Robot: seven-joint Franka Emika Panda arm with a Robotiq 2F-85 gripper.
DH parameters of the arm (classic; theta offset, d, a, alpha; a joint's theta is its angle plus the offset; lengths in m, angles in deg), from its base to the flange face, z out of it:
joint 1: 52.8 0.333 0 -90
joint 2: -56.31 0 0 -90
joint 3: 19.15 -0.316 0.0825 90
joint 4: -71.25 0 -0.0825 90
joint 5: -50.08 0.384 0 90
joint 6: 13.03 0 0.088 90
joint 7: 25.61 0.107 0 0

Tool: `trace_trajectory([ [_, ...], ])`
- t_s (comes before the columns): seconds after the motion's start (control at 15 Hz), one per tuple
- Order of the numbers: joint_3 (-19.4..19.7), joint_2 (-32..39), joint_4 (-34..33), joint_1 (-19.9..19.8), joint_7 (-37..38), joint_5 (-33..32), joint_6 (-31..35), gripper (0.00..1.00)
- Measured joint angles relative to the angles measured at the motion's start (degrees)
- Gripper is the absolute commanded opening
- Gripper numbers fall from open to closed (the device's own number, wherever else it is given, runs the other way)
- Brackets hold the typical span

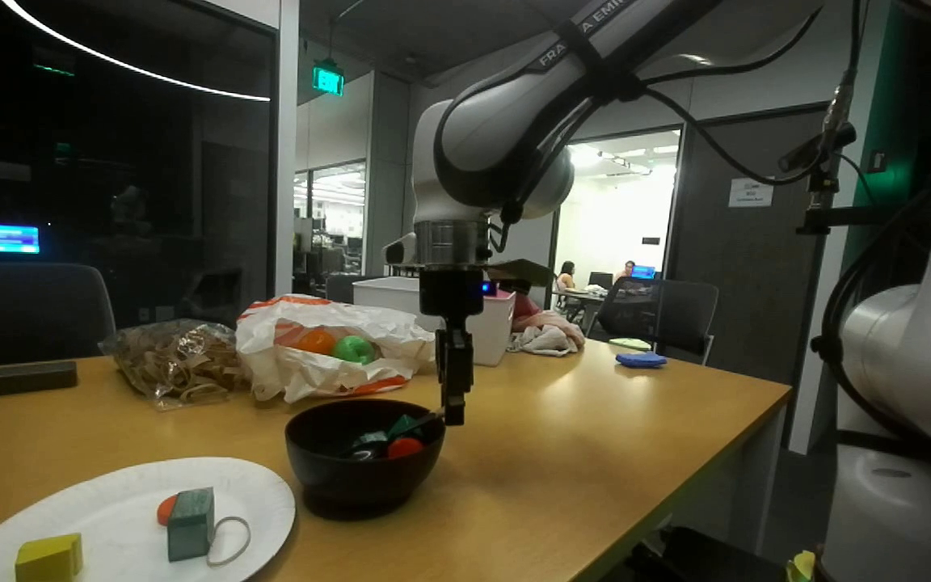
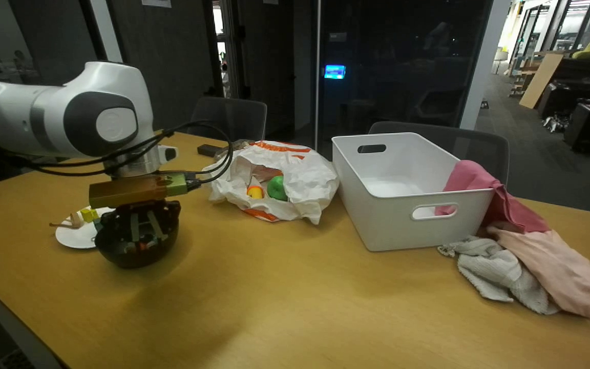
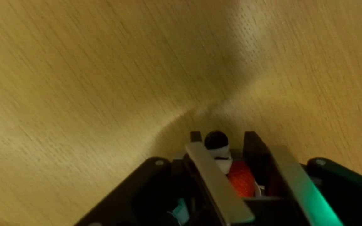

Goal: Stir the contents in the black bowl using the black spoon then remove an apple and orange from the plastic bag and put them on the table.

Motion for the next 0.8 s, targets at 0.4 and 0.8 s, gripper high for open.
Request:
trace_trajectory([
  [0.4,-1.1,-0.3,-0.1,0.0,0.2,-8.3,-0.8,0.14],
  [0.8,-5.2,-2.8,-0.3,0.2,2.5,-23.2,-3.5,0.14],
])
